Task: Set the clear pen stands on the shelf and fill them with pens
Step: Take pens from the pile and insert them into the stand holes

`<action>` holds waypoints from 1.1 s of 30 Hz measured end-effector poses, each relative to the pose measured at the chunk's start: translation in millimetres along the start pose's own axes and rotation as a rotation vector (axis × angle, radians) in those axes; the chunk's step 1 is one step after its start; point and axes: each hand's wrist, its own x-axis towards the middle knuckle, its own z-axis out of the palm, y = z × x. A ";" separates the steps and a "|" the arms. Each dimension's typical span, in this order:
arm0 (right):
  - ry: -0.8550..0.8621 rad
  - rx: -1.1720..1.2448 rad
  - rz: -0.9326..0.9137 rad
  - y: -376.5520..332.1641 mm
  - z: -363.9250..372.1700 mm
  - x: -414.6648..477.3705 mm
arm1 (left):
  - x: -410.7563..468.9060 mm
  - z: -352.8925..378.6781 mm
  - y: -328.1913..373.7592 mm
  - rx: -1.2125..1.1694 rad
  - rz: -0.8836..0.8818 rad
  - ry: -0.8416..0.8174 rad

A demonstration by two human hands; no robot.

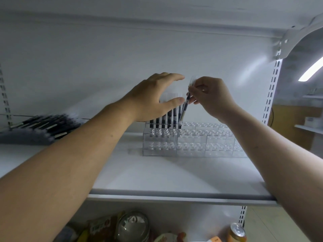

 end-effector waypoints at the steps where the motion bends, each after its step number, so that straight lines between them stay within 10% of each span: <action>1: -0.005 -0.008 -0.004 -1.0 0.1 -0.6 | -0.6 -0.4 0.1 0.017 -0.010 -0.010; 33: -0.399 -0.277 0.042 -2.3 8.5 -11.8 | 3.0 8.2 -2.3 -0.083 -0.090 -0.006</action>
